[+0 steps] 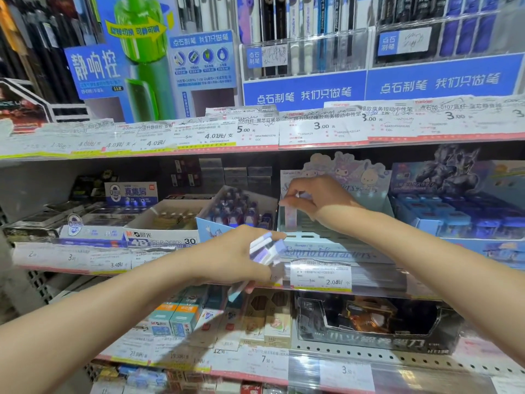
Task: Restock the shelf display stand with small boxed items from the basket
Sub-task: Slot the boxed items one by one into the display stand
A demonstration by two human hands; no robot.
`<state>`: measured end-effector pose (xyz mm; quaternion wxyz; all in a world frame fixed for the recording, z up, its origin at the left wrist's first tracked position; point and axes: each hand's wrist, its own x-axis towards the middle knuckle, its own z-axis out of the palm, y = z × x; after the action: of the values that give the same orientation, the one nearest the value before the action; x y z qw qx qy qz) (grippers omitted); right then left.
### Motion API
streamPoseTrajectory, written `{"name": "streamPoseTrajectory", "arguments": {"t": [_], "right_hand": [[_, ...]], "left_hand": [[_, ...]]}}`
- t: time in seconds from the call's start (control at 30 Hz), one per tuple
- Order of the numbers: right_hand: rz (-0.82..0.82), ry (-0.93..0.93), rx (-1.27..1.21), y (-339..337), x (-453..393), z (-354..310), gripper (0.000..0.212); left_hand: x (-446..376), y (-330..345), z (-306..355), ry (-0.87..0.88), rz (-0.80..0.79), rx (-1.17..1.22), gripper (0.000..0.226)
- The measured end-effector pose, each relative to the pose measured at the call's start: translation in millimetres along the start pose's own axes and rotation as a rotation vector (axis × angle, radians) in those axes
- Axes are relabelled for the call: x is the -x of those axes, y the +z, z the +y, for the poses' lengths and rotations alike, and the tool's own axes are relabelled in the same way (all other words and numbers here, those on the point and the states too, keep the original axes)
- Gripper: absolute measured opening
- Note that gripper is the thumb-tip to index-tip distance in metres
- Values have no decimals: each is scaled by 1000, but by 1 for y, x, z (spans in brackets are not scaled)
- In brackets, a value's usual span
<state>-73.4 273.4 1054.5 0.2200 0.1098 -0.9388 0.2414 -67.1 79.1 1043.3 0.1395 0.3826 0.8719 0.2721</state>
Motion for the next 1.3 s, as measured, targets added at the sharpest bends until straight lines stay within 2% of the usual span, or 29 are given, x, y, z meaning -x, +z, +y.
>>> {"name": "streamPoseTrajectory", "arguments": {"t": [0.07, 0.17, 0.27, 0.43, 0.53, 0.67, 0.8, 0.9, 1.03, 1.1, 1.13, 1.2, 1.27, 1.3], "right_hand": [[55, 52, -128, -4, -2, 0, 13], [176, 162, -457, -9, 3, -6, 25], [90, 263, -645, -15, 9, -22, 41], [-68, 221, -947, -17, 17, -33, 40], [-106, 160, -1014, -14, 19, -32, 39], [-199, 178, -1172, -19, 20, -32, 37], [-370, 142, -1281, -30, 22, -21, 32], [-395, 81, -1227, -30, 25, -17, 27], [-237, 101, -1219, -31, 22, -17, 8], [-145, 117, -1081, -33, 20, -14, 10], [-108, 117, -988, -33, 20, -12, 7], [-42, 122, -798, -31, 19, -9, 16], [27, 114, -618, -27, 15, -5, 25], [60, 94, -524, -26, 14, -4, 25]], "left_hand": [[-1, -3, -2, -49, 10, 179, 42], [-2, -4, -2, -75, 86, 432, 29], [-4, -5, 6, -68, 142, 614, 6], [-8, 0, 18, -28, 83, 847, 25], [-10, 8, 23, 12, 55, 909, 12], [-15, 12, 18, 60, 60, 992, 6], [-16, 7, 10, 117, -17, 1180, 22], [-16, 6, 9, 131, -71, 1222, 17], [-14, 5, 8, 51, 5, 1168, 17], [-11, 2, 8, 34, 59, 1071, 26], [-9, 1, 8, 18, 107, 959, 28], [-7, 1, 3, 15, 259, 610, 18], [-5, 2, -2, 116, 390, 176, 9], [-4, 4, -5, 173, 394, -6, 13]]}}
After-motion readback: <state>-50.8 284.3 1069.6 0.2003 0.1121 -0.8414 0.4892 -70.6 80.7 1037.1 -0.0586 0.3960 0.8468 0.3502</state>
